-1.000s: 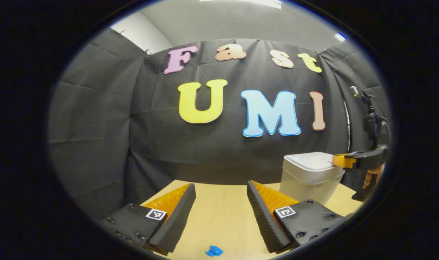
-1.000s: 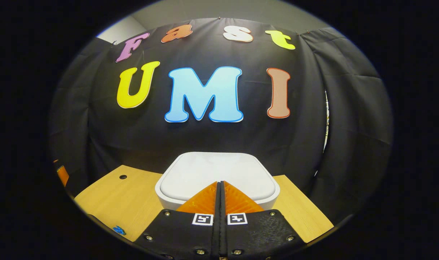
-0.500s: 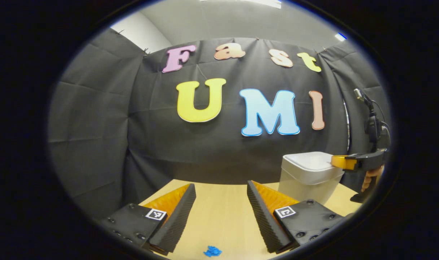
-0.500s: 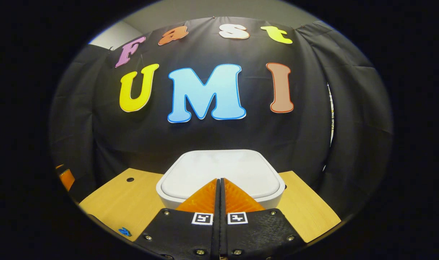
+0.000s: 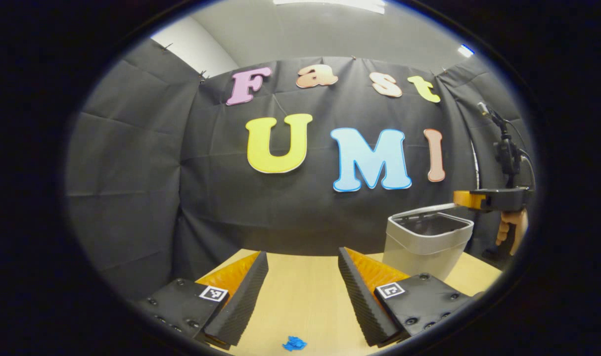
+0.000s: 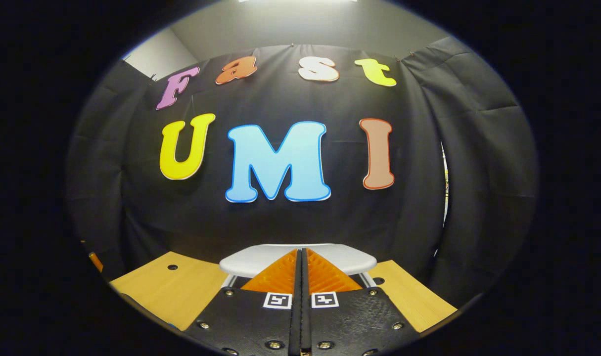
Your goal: Press the lid of the desktop garbage bin to open it, pick up the crumpled paper on the desktop and throw it into the bin, then pick up the pop can on the desktop and drop it into the bin, and finally close the garbage bin lid.
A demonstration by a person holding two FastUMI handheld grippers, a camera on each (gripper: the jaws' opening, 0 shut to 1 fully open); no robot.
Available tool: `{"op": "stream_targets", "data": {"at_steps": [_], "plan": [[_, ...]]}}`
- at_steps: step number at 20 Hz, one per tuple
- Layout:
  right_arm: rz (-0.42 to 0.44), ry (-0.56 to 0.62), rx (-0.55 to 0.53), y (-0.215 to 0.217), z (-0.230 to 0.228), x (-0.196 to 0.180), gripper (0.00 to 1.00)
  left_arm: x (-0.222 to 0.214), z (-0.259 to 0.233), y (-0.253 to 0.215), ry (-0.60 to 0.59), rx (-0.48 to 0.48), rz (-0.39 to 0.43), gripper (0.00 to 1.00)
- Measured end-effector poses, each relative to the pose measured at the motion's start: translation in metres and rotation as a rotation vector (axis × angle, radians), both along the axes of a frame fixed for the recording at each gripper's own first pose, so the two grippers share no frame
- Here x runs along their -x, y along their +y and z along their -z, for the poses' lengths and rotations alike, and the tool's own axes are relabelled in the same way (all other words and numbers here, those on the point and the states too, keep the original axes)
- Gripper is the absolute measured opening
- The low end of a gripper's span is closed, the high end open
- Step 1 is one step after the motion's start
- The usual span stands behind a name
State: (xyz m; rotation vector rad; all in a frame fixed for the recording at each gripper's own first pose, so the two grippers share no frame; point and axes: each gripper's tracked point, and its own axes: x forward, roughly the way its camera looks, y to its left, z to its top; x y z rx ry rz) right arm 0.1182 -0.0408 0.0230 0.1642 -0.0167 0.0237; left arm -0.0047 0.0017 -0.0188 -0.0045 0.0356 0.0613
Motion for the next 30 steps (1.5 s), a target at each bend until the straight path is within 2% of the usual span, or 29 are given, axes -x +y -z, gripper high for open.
{"op": "stream_targets", "data": {"at_steps": [3, 5, 6, 7, 14, 17, 21, 23, 24, 25, 26, 27, 28, 30], "plan": [[0.005, -0.023, -0.007, -0.003, -0.013, 0.006, 0.0, 0.002, -0.001, 0.003, 0.0, 0.001, -0.004, 0.96], [0.004, -0.026, -0.011, -0.002, -0.016, 0.012, 0.0, 0.006, 0.0, 0.003, 0.002, 0.002, -0.003, 0.91], [0.001, -0.028, -0.009, -0.002, -0.017, 0.017, 0.0, 0.006, 0.001, 0.002, 0.003, 0.003, 0.0, 0.96], [0.0, -0.035, -0.005, -0.002, -0.02, 0.023, 0.0, 0.005, 0.001, 0.002, 0.004, 0.003, -0.001, 0.96], [0.027, -0.055, 0.098, -0.008, -0.022, 0.064, 0.0, 0.005, 0.007, -0.012, 0.017, 0.02, 0.023, 0.96], [0.016, -0.06, 0.127, -0.006, -0.019, 0.077, 0.0, 0.008, 0.007, -0.019, 0.015, 0.01, 0.024, 0.96], [-0.026, -0.052, 0.102, -0.001, -0.012, 0.088, 0.0, 0.014, 0.008, -0.022, 0.014, -0.002, 0.008, 0.96], [-0.035, -0.048, 0.092, -0.004, -0.009, 0.093, 0.07, 0.018, 0.014, -0.022, 0.022, -0.006, -0.006, 0.95], [-0.044, -0.043, 0.084, -0.004, -0.004, 0.094, 0.07, 0.019, 0.018, -0.024, 0.031, -0.009, -0.012, 0.95], [-0.058, -0.035, 0.077, -0.003, 0.0, 0.098, 0.16, 0.021, 0.022, -0.023, 0.043, -0.015, -0.023, 0.96], [-0.069, -0.029, 0.072, -0.003, 0.005, 0.099, 0.17, 0.022, 0.027, -0.023, 0.051, -0.022, -0.03, 0.91], [-0.084, -0.027, 0.075, -0.003, 0.006, 0.102, 0.22, 0.023, 0.03, -0.024, 0.056, -0.029, -0.035, 0.91], [-0.081, -0.024, 0.083, -0.005, 0.01, 0.103, 0.3, 0.025, 0.031, -0.024, 0.058, -0.037, -0.035, 0.96], [-0.082, -0.014, 0.091, -0.008, 0.017, 0.107, 0.33, 0.026, 0.035, -0.026, 0.059, -0.045, -0.031, 0.96]]}}
